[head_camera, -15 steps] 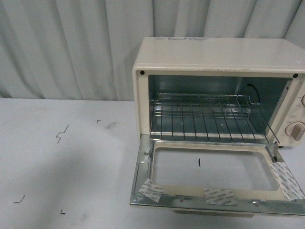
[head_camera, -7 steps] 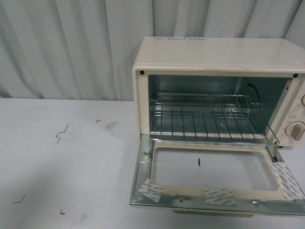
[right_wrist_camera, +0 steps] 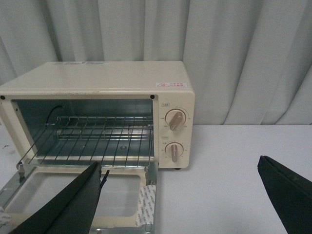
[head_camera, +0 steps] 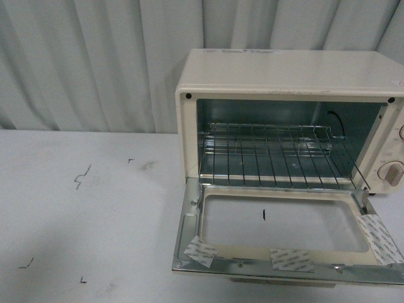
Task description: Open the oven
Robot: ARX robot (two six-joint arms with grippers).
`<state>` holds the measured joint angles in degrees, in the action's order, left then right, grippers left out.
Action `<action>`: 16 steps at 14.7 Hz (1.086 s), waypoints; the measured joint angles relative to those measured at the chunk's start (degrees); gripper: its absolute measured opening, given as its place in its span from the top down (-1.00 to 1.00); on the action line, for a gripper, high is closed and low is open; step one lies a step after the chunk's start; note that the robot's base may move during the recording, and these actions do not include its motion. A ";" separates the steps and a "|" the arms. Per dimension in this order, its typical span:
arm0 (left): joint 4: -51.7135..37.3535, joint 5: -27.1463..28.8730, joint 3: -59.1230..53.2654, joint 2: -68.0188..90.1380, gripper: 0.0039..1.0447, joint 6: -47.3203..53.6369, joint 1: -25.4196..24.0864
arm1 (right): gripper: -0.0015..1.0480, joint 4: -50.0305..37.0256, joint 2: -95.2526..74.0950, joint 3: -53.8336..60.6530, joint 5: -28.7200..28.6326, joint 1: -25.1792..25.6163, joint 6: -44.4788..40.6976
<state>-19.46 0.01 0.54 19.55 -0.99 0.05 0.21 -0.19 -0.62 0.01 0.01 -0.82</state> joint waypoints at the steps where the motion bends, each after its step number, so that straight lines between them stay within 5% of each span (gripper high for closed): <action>1: 1.68 0.00 0.02 -1.66 0.97 -0.02 0.00 | -0.87 0.00 0.00 0.00 0.00 0.00 -0.02; 7: 9.25 0.00 0.00 -9.29 0.97 0.00 0.00 | -0.87 0.00 0.00 0.00 0.00 0.00 0.00; 9: 18.69 -0.13 0.07 -19.21 0.97 0.00 0.00 | -0.87 0.04 -0.02 0.00 0.02 0.00 -0.02; 14: 19.65 0.02 0.04 -19.15 0.97 0.00 -0.04 | -0.87 -0.02 0.00 0.00 0.00 0.00 0.00; 16: 19.65 0.00 0.04 -19.15 0.58 0.00 -0.04 | -0.87 0.00 0.00 0.00 0.00 0.00 0.00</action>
<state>0.19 0.01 0.58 0.40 -0.99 0.01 0.21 -0.19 -0.62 0.01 0.01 -0.82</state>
